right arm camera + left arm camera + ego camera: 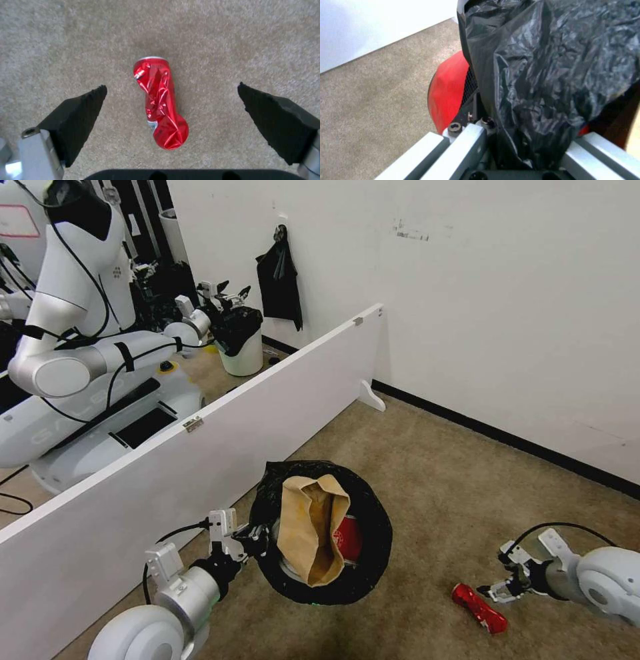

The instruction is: Pick up the trash bin, then pick up the garbage from the floor and place it into the trash bin.

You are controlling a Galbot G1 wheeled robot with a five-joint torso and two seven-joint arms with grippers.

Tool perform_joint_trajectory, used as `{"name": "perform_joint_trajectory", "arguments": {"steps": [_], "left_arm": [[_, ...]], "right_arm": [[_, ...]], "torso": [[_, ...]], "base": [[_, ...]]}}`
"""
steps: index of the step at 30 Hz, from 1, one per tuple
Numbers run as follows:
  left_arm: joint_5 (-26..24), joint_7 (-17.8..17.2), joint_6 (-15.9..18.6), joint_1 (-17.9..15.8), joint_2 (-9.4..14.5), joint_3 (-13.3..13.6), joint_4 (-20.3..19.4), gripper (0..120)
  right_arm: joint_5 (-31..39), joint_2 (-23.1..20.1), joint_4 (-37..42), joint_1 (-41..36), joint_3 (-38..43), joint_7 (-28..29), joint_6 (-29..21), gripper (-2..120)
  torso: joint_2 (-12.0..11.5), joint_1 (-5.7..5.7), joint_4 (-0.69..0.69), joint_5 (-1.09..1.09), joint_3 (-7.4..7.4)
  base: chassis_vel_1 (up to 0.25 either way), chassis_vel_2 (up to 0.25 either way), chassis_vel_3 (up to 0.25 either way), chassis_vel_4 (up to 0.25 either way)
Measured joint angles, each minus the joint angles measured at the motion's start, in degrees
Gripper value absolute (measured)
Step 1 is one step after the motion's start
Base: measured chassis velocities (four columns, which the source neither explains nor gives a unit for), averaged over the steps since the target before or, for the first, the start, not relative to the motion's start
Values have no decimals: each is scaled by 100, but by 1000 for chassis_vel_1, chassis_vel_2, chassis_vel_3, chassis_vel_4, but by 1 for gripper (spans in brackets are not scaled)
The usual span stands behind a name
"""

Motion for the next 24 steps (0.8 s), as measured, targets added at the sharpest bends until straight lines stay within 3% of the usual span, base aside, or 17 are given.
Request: {"name": "perform_joint_trajectory", "arguments": {"steps": [12,24], "left_arm": [[2,10,0,6,-3,14,25,0],[127,36,-18,97,-88,31,0,0]], "right_arm": [[-39,342,-268,501,-569,-62,22,100],[-179,514,-425,485,-648,-137,32,100]], "torso": [[-1,0,1,0,0],[0,0,1,1,0]], "base": [[0,0,0,0],[0,0,0,0]]}}
